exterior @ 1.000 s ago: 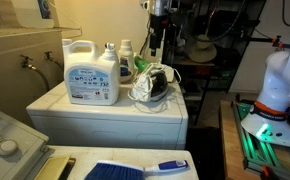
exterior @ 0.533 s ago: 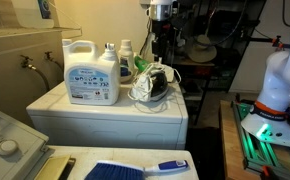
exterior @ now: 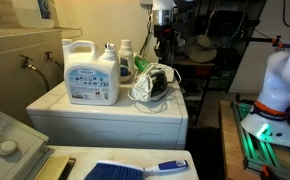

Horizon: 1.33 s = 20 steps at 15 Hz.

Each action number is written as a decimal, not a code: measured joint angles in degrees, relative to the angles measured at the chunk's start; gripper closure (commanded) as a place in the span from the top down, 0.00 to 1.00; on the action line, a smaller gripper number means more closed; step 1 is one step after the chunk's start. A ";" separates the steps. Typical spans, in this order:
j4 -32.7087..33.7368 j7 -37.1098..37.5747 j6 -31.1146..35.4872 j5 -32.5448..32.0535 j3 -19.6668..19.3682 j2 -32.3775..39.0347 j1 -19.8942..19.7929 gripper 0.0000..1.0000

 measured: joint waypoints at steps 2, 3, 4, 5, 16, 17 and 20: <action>-0.30 -0.14 0.02 0.79 -0.25 0.11 -0.01 0.00; -0.42 -0.20 0.08 0.95 -0.35 0.20 -0.02 0.00; -0.62 -0.29 0.36 1.06 -0.41 0.27 -0.05 0.00; -0.91 -0.36 0.81 1.14 -0.48 0.29 -0.08 0.00; -1.61 -2.23 3.45 2.77 -0.88 1.41 -0.72 0.00; -1.61 -2.62 3.46 3.15 -0.93 1.44 -0.78 0.00; -1.61 -3.91 3.44 4.20 -1.03 1.61 -0.98 0.00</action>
